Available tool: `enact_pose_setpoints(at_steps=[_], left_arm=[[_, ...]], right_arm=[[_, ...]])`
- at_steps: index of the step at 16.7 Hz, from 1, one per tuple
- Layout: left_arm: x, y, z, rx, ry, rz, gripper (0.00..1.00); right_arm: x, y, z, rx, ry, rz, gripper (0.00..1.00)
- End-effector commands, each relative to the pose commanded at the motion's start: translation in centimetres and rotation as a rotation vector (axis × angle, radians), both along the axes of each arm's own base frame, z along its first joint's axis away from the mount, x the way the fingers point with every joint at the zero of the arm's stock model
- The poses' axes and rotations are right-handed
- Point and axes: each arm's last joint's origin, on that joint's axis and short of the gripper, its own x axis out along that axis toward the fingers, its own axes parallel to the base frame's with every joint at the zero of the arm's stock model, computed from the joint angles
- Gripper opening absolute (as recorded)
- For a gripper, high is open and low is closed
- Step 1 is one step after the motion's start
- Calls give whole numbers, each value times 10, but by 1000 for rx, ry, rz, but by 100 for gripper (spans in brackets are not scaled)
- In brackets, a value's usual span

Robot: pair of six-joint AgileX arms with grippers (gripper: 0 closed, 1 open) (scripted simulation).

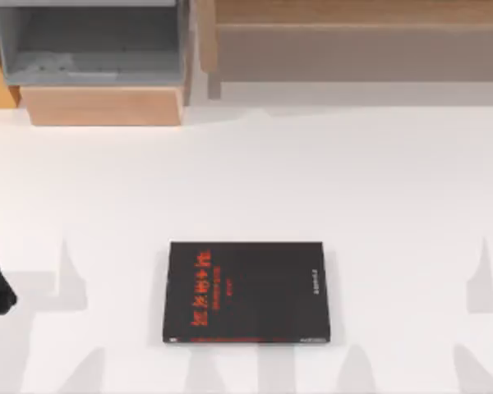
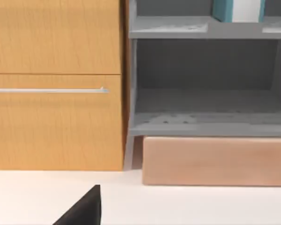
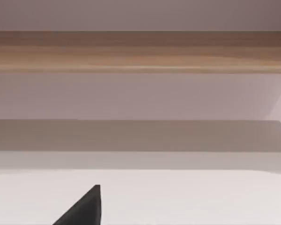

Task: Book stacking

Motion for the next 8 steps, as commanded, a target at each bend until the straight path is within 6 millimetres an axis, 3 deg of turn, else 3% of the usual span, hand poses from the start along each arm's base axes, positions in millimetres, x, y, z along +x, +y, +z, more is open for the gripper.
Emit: enact_pose_setpoints(at_steps=[4,8], left_arm=[[0,0,9,-1,-14,-1,100],[8,-3,57,-8,-67,-4,100]], right_arm=[[0,0,0,0,0,0,100],[0,0,0,0,0,0,100]])
